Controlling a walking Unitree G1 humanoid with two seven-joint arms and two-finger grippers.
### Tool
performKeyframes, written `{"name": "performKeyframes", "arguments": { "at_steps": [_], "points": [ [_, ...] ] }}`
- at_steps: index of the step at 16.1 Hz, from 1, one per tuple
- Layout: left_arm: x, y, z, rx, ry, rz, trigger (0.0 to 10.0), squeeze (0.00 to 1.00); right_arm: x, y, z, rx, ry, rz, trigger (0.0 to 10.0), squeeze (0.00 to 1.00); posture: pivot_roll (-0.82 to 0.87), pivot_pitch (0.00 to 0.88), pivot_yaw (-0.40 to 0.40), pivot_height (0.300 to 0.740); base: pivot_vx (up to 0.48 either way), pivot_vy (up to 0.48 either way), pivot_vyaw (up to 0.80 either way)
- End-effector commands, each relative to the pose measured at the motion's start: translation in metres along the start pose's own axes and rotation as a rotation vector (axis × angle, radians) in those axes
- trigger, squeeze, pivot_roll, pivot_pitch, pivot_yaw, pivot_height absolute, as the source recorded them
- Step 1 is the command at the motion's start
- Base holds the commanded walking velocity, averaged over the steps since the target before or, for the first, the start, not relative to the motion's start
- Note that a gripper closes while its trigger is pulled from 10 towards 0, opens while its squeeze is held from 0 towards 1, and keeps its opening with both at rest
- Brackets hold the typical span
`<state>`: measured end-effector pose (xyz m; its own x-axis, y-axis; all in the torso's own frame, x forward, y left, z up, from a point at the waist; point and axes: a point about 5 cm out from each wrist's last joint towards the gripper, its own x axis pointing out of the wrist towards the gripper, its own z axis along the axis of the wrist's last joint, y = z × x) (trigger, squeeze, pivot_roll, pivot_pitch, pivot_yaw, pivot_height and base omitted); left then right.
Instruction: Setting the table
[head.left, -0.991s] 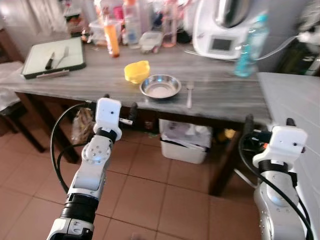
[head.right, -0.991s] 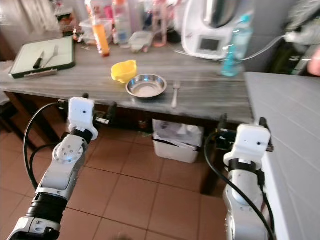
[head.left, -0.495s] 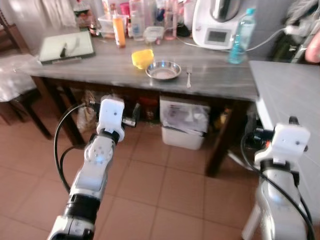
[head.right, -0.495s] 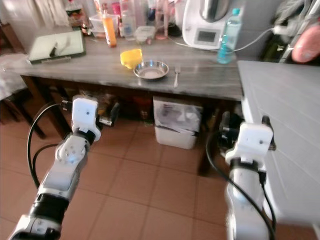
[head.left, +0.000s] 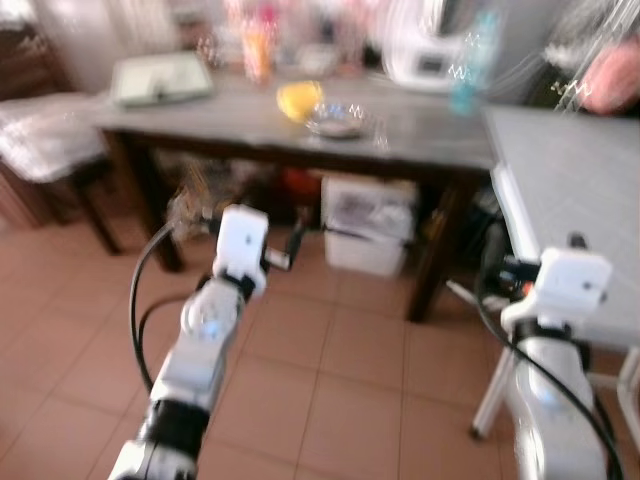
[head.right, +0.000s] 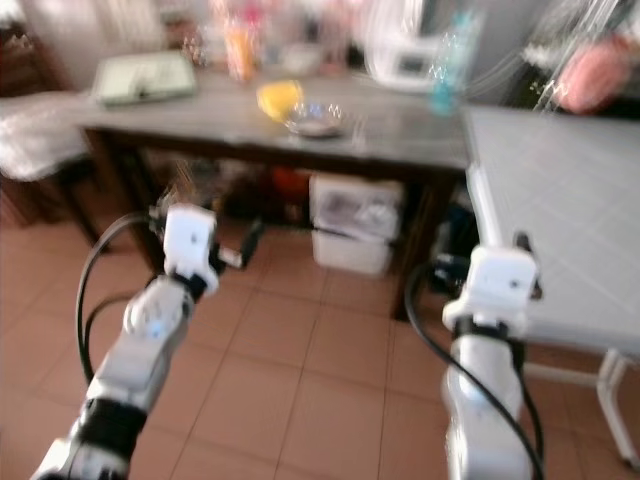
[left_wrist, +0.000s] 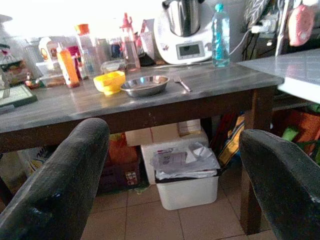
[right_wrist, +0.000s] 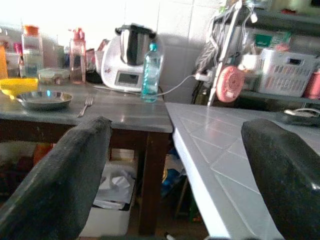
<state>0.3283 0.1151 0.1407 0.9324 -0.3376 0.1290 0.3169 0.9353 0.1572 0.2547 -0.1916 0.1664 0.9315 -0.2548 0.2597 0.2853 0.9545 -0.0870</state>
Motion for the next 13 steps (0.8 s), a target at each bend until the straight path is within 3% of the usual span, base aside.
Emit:
{"name": "performKeyframes", "arguments": {
  "at_steps": [1,7,9,13],
  "points": [
    [0.002,0.000,0.005,0.001,-0.021,-0.008,10.0,0.00,0.002,0.001,0.003,-0.002,-0.009,0.009,10.0,0.00,0.11,0.052,0.009,0.740,0.000,0.000,0.00],
    [0.004,-0.017,0.004,-0.030,-0.029,-0.077,10.0,0.00,0.002,0.000,0.004,-0.003,-0.009,0.010,10.0,0.00,0.09,0.046,0.017,0.740,0.000,0.000,0.00],
    [0.006,-0.016,0.004,-0.035,-0.029,-0.077,10.0,0.00,0.002,0.001,0.004,-0.003,-0.009,0.013,10.0,0.00,0.09,0.045,0.020,0.740,0.000,0.000,0.00],
    [0.007,-0.020,0.003,-0.045,-0.026,-0.087,10.0,0.00,0.000,0.002,0.002,-0.006,-0.002,0.019,10.0,0.00,0.09,0.046,0.023,0.740,0.000,-0.299,0.00]
  ]
}}
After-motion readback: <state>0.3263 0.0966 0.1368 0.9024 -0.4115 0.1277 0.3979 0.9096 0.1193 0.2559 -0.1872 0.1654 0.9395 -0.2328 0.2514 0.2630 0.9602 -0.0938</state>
